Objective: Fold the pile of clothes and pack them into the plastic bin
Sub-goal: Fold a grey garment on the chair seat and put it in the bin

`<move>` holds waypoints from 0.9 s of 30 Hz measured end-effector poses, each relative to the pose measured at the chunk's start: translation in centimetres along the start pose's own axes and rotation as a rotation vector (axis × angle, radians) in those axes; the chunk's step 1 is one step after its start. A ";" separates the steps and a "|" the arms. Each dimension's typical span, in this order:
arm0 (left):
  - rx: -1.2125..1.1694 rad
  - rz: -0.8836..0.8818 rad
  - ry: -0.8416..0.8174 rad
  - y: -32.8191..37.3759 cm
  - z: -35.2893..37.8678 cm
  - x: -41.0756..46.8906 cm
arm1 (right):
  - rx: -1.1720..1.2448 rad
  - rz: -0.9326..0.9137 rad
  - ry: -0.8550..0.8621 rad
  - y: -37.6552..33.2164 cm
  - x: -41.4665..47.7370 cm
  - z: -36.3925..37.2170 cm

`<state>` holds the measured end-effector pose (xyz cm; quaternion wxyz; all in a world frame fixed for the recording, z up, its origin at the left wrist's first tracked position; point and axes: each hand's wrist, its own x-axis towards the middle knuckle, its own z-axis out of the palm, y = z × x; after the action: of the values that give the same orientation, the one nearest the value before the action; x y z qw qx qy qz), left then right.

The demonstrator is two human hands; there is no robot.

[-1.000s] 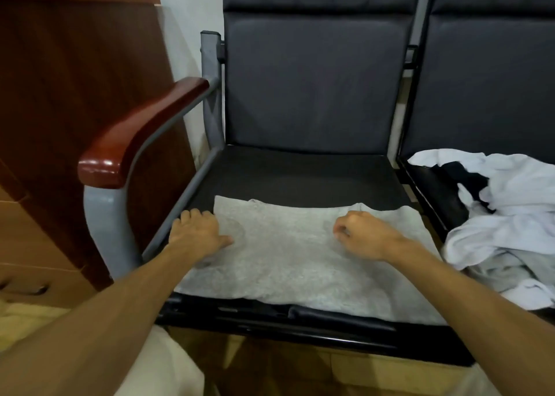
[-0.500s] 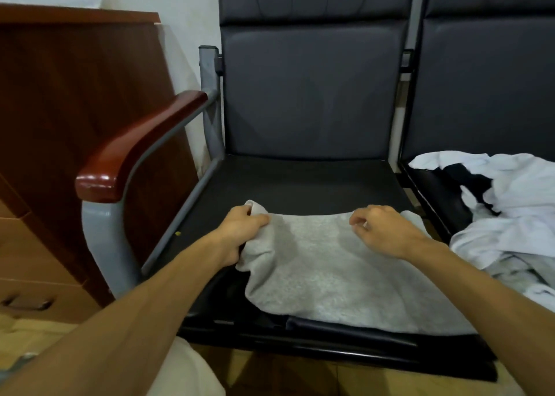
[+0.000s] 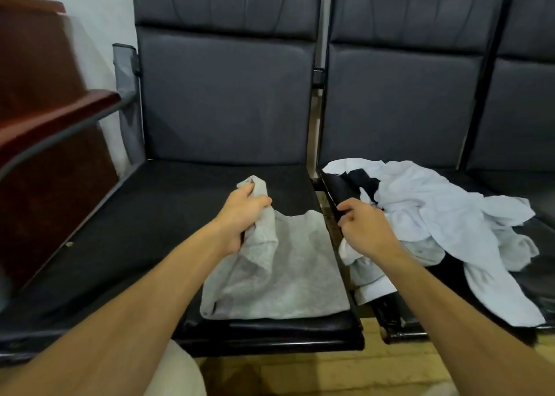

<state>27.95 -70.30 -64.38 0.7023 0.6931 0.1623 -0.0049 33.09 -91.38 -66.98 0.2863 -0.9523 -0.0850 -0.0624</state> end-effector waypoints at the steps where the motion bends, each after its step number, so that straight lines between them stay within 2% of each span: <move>1: 0.036 0.014 -0.033 -0.3 1.0 0.1 | 0.003 0.005 -0.001 0.3 -0.2 -0.3; 5: 0.252 0.047 -0.177 -2.3 4.7 0.6 | -0.010 0.030 -0.062 1.4 -0.6 -1.2; 7: 0.369 -0.015 -0.298 -3.5 6.2 0.5 | -0.035 0.035 -0.102 1.9 -0.8 -1.4; 9: 0.383 -0.111 -0.391 -4.3 7.2 0.2 | -0.057 0.028 -0.124 2.1 -0.9 -1.5; 11: 0.322 -0.128 -0.416 -4.5 7.5 0.3 | -0.077 0.018 -0.127 2.2 -1.1 -1.6; 13: 0.349 -0.028 -0.386 -4.7 7.1 0.5 | -0.087 0.019 -0.129 2.1 -1.2 -1.7; 17: 0.907 0.386 -0.243 -5.9 4.1 1.5 | -0.093 0.017 -0.132 1.3 -1.4 -1.6; 20: 1.186 0.380 -0.360 -6.8 1.4 1.1 | -0.094 0.020 -0.142 0.0 -1.6 -1.2; 22: 1.274 0.351 -0.433 -6.9 0.1 0.0 | -0.096 0.024 -0.155 -0.9 -1.8 -0.8; 27: 1.444 0.364 -0.400 -6.3 -4.3 -2.1 | -0.122 0.010 -0.255 -3.3 -2.5 0.7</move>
<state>23.55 -66.81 -70.01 0.0817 0.9812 -0.1277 -0.1193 30.08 -88.56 -66.19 0.2151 -0.9686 -0.1117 0.0555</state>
